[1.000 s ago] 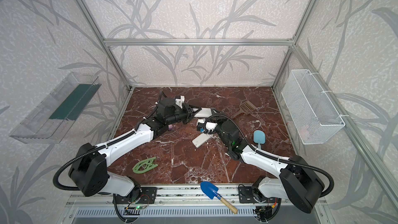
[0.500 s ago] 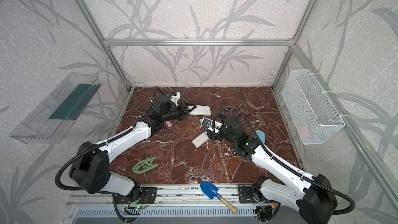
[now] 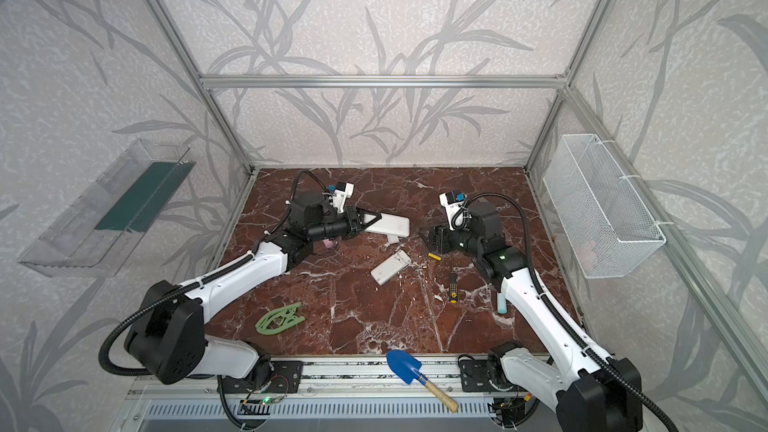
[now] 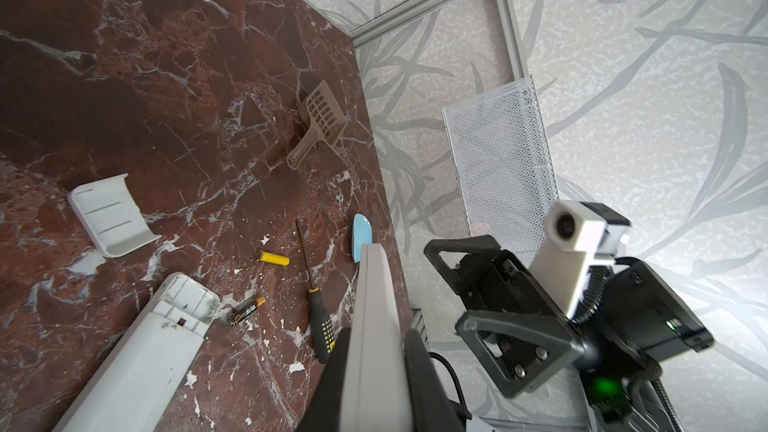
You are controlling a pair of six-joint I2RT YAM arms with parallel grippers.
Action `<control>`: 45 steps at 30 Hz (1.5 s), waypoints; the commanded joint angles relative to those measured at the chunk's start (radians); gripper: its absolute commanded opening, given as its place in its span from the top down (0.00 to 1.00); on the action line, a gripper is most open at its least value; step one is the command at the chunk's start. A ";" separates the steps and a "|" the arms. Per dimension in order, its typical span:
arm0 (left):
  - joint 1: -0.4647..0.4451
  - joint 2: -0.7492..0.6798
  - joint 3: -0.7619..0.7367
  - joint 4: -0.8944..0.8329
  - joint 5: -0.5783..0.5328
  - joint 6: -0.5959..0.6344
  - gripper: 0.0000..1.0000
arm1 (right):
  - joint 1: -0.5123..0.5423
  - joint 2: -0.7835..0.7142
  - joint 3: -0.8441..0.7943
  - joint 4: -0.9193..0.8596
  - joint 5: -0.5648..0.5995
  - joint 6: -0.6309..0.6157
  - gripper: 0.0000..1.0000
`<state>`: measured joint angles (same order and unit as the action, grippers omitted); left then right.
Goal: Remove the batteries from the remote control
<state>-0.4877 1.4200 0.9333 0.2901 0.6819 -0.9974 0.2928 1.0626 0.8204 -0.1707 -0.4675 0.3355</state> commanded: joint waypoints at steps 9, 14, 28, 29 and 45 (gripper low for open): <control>0.006 0.006 -0.035 0.273 0.090 -0.142 1.00 | -0.034 0.035 -0.064 0.328 -0.245 0.326 0.31; 0.005 0.017 -0.042 0.323 0.092 -0.172 1.00 | -0.032 0.067 -0.058 0.375 -0.264 0.340 0.31; -0.002 0.043 -0.053 0.367 0.099 -0.204 1.00 | 0.026 0.154 0.005 0.406 -0.243 0.312 0.34; -0.002 0.045 -0.055 0.367 0.099 -0.205 1.00 | 0.026 0.158 0.009 0.407 -0.242 0.313 0.35; -0.003 0.058 -0.064 0.418 0.107 -0.234 1.00 | 0.055 0.210 0.034 0.363 -0.222 0.257 0.60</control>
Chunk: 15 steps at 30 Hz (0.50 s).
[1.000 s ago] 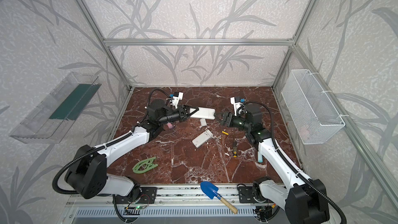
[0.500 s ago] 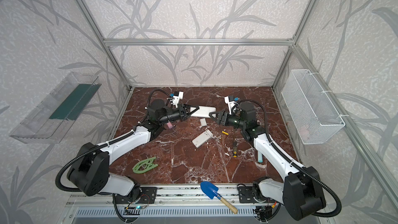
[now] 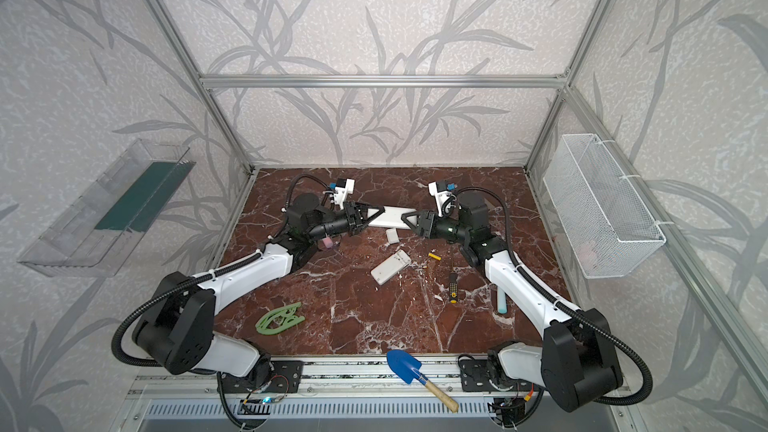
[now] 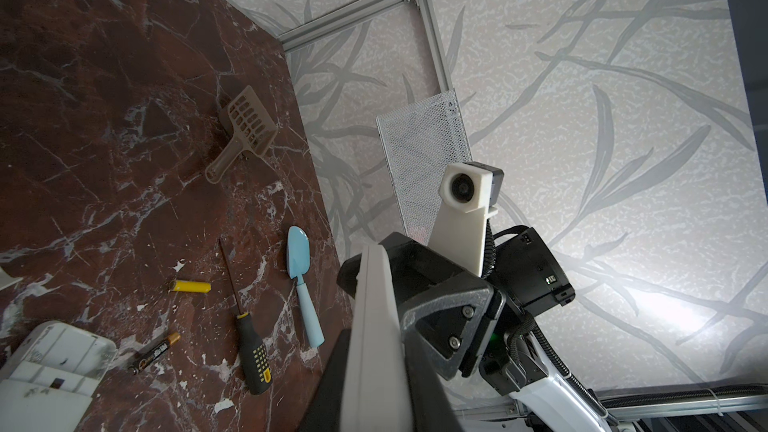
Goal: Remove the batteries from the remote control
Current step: 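Move the right gripper to the remote's free end facing it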
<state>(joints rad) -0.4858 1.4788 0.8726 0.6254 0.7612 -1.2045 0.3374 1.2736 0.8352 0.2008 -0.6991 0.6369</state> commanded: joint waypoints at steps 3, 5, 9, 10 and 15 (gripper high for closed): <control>-0.004 -0.007 -0.010 0.098 0.030 -0.035 1.00 | 0.009 -0.002 0.017 -0.023 0.021 -0.060 0.67; -0.005 -0.011 -0.012 0.101 0.032 -0.035 1.00 | 0.009 0.000 0.011 -0.016 0.020 -0.062 0.70; -0.005 -0.014 -0.014 0.109 0.033 -0.042 1.00 | 0.003 -0.006 0.005 -0.009 0.016 -0.064 0.70; -0.004 -0.012 -0.015 0.112 0.033 -0.043 1.00 | 0.001 -0.009 0.005 -0.010 0.015 -0.063 0.71; -0.004 0.005 -0.014 0.109 0.030 -0.043 1.00 | 0.015 -0.021 0.035 -0.080 0.057 -0.092 0.70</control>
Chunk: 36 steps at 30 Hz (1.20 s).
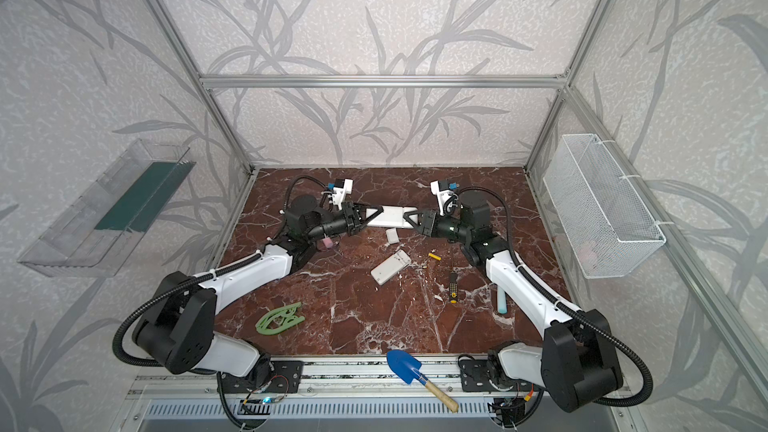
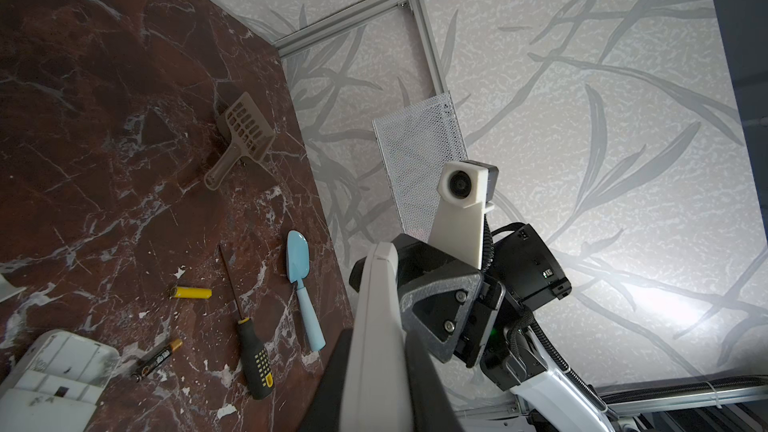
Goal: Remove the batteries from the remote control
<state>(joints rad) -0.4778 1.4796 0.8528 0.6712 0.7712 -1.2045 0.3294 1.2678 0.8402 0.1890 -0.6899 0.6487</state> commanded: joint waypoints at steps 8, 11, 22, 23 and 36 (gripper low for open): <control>-0.016 0.018 -0.014 0.134 0.019 -0.101 1.00 | 0.060 0.000 0.077 -0.166 0.118 -0.128 0.65; -0.016 0.015 -0.017 0.135 0.010 -0.123 1.00 | 0.060 0.007 0.079 -0.175 0.118 -0.124 0.62; -0.016 0.015 -0.019 0.128 -0.013 -0.150 1.00 | 0.059 0.007 0.125 -0.264 0.150 -0.149 0.58; -0.016 0.016 -0.020 0.127 -0.015 -0.149 1.00 | 0.062 0.004 0.128 -0.269 0.151 -0.150 0.58; -0.016 0.021 -0.020 0.123 -0.021 -0.148 1.00 | 0.062 0.011 0.154 -0.289 0.141 -0.144 0.53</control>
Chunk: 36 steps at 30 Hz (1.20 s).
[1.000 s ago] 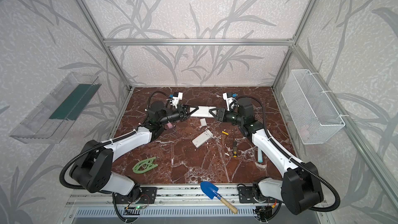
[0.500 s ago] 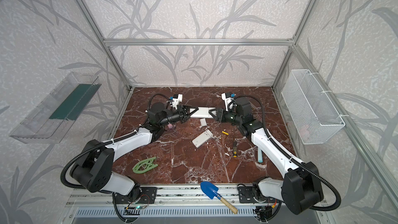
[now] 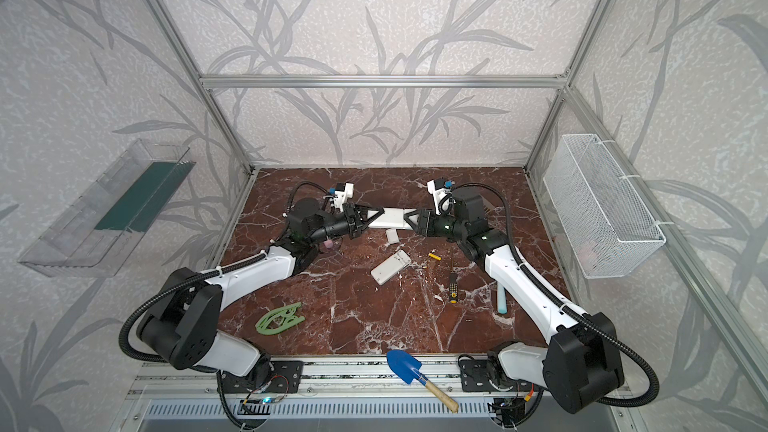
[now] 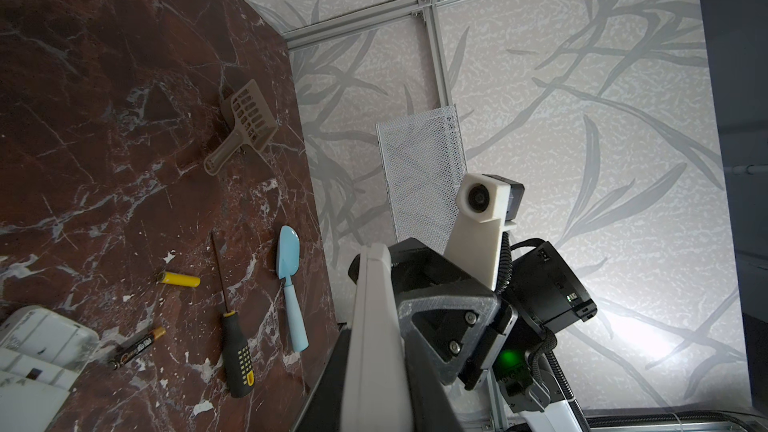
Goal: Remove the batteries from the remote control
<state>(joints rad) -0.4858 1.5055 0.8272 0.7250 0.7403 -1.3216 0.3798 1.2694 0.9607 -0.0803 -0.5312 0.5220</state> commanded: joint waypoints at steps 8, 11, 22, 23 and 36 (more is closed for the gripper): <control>-0.008 -0.005 0.006 0.108 0.013 -0.059 1.00 | 0.010 0.021 0.036 0.002 -0.020 -0.014 0.42; -0.008 -0.001 0.001 0.113 0.011 -0.060 1.00 | 0.007 0.007 0.035 -0.010 -0.006 -0.025 0.38; -0.001 0.015 -0.004 0.114 0.011 -0.052 1.00 | -0.061 -0.041 0.030 -0.048 -0.029 -0.035 0.32; -0.001 0.014 -0.002 0.103 0.011 -0.045 1.00 | -0.067 -0.046 0.025 -0.044 -0.033 -0.032 0.32; -0.002 0.011 -0.005 0.078 0.009 -0.024 1.00 | -0.081 -0.027 0.009 -0.004 -0.081 0.014 0.38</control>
<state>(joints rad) -0.4889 1.5150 0.8238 0.7712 0.7372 -1.3502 0.3008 1.2324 0.9730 -0.1089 -0.5861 0.5228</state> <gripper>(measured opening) 0.180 0.624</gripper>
